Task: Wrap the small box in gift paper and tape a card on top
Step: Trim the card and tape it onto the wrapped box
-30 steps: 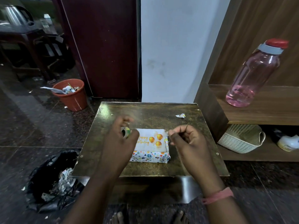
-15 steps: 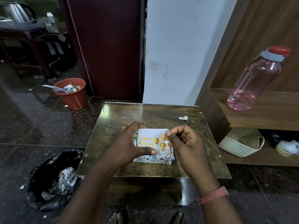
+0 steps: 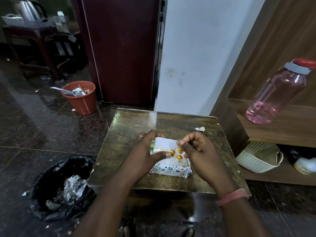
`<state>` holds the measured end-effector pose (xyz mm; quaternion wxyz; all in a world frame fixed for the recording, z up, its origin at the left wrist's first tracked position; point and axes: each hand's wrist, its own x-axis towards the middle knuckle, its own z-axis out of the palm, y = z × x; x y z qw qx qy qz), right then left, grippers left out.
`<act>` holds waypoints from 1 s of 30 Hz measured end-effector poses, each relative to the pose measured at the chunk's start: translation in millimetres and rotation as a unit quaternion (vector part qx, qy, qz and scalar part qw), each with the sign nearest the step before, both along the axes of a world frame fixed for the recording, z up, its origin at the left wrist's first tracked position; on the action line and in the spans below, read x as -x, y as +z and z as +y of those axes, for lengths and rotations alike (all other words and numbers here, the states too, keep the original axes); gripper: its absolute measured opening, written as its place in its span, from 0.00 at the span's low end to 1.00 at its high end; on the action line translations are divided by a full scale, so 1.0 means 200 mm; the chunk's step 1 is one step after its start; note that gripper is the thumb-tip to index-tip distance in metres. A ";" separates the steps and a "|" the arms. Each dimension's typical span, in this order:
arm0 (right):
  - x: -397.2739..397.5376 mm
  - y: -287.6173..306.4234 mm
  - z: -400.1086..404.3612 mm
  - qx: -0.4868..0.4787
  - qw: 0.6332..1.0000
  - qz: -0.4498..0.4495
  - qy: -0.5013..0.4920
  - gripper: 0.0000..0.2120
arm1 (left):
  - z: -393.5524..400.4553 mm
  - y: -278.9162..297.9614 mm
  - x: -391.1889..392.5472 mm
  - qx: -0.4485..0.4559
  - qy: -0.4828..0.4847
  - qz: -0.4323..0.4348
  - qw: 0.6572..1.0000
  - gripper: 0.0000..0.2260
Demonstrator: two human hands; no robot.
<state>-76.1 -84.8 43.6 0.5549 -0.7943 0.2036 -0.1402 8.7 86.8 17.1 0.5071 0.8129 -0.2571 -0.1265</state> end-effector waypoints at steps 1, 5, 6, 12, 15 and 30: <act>-0.01 0.01 0.00 0.006 1.000 0.008 0.008 0.05 | 0.00 0.00 0.00 0.000 0.002 -0.001 1.000 0.17; -0.04 0.05 -0.02 0.030 0.997 0.041 0.050 0.04 | -0.01 -0.01 0.00 0.001 0.008 -0.005 1.000 0.18; -0.05 0.06 -0.03 0.038 0.996 0.052 0.059 0.04 | -0.01 -0.01 -0.01 -0.001 0.009 -0.008 1.000 0.19; -0.14 0.09 -0.08 0.117 0.974 0.137 0.137 0.07 | -0.02 -0.02 -0.01 -0.013 0.016 -0.004 1.000 0.18; -0.20 0.14 -0.09 0.175 0.950 0.193 0.172 0.09 | -0.02 -0.02 -0.01 -0.014 0.014 0.004 1.000 0.18; -0.36 0.21 -0.05 0.302 0.884 0.282 0.217 0.11 | -0.02 -0.02 -0.01 -0.008 0.007 0.005 1.000 0.17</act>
